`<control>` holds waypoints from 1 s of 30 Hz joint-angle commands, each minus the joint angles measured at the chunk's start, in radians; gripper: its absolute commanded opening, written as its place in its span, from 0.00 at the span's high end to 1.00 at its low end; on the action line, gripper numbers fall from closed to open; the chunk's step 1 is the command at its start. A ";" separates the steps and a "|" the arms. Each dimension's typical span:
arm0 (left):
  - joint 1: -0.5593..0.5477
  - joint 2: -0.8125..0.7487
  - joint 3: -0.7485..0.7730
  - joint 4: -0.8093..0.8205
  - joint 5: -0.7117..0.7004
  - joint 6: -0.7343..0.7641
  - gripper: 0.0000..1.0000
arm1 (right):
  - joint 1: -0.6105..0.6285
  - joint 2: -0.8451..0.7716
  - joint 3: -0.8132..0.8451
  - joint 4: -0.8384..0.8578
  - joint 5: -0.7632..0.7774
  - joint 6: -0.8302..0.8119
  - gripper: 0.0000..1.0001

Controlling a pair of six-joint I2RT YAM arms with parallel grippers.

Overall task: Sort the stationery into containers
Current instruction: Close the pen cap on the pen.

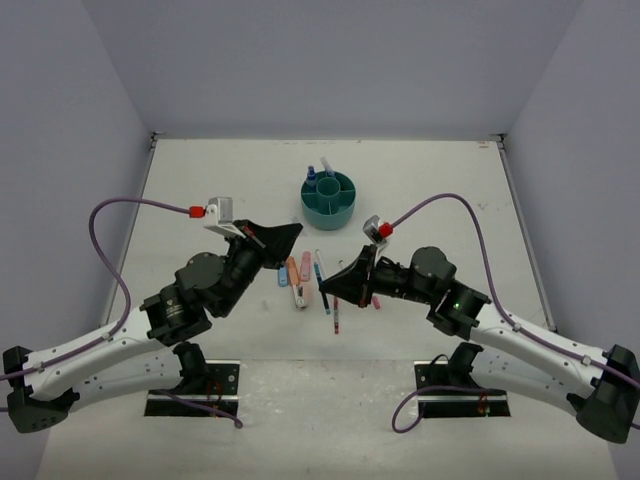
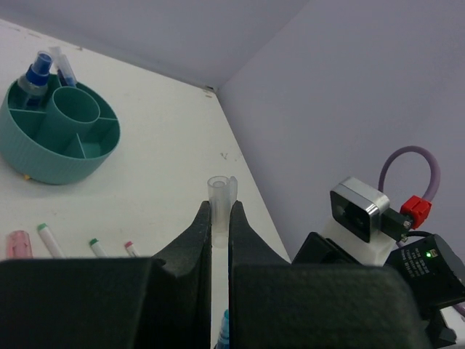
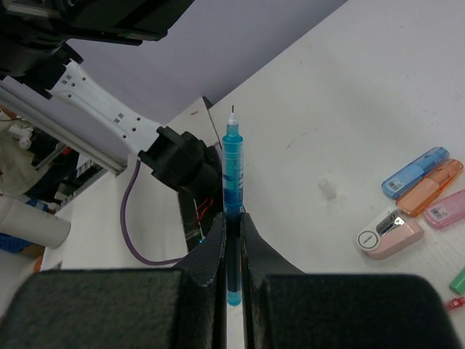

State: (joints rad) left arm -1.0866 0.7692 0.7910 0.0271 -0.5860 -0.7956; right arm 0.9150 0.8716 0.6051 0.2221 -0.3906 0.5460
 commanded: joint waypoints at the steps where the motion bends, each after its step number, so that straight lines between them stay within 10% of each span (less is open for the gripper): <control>1: 0.003 -0.003 0.005 0.123 0.030 -0.018 1.00 | 0.014 0.030 0.065 0.083 0.039 0.015 1.00; 30: 0.002 0.050 0.007 0.093 0.126 0.046 1.00 | 0.013 0.063 0.144 -0.002 0.173 -0.020 1.00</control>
State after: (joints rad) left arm -1.0866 0.8207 0.7879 0.0886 -0.4748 -0.7783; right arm 0.9230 0.9360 0.6989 0.2155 -0.2639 0.5415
